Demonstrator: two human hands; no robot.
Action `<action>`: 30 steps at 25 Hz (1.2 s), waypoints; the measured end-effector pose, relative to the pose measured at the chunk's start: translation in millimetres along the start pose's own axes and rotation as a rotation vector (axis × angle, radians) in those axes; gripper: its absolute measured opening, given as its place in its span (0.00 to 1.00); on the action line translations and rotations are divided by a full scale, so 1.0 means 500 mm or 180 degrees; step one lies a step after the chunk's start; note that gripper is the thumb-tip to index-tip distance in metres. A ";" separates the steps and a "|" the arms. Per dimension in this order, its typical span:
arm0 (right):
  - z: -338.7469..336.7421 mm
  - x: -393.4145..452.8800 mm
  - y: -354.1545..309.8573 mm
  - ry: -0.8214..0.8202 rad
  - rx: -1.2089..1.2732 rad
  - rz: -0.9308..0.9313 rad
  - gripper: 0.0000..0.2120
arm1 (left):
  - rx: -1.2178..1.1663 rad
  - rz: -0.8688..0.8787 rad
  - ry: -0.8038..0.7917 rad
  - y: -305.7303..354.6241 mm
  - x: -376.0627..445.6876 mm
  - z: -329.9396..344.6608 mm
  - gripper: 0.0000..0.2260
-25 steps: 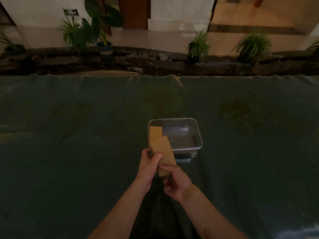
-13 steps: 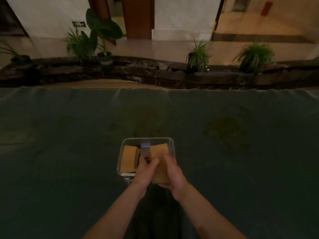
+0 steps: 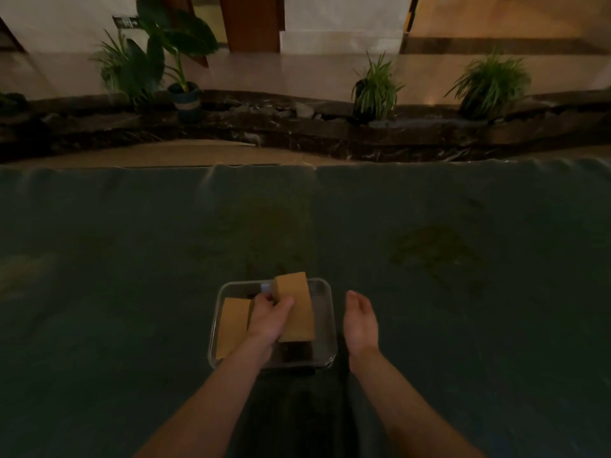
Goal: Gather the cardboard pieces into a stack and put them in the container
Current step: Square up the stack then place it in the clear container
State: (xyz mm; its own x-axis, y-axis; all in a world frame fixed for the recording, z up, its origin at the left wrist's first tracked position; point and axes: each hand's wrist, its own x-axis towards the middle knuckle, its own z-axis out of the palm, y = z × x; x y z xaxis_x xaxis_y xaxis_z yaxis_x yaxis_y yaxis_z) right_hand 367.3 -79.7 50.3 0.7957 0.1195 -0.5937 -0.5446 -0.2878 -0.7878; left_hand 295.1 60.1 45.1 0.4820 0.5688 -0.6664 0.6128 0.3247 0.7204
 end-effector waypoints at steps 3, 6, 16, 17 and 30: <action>0.008 0.058 0.018 -0.0046 -0.0216 0.0406 0.21 | 0.0199 -0.0159 -0.0103 0.007 0.052 0.024 0.25; 0.024 0.091 0.042 -0.0298 -0.0087 0.0814 0.20 | 0.0336 -0.0048 -0.0337 -0.036 0.072 0.062 0.21; 0.036 0.121 0.056 -0.0434 -0.0308 0.0719 0.17 | 0.0494 -0.0403 -0.0400 -0.101 0.124 0.088 0.27; 0.037 0.121 0.056 -0.0424 -0.0284 0.0731 0.17 | 0.0418 -0.0435 -0.0274 -0.102 0.124 0.097 0.27; 0.048 0.109 0.059 -0.0445 -0.0562 0.0722 0.22 | 0.1266 -0.0051 0.0299 -0.111 0.117 0.129 0.05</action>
State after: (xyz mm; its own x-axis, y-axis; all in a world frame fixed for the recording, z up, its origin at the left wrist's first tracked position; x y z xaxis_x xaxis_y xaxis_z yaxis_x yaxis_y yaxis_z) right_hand 388.2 -58.8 -9.2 0.6085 0.1595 -0.7773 -0.6397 -0.4811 -0.5994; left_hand 329.6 26.4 -46.4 0.4224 0.6387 -0.6431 0.8231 0.0269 0.5673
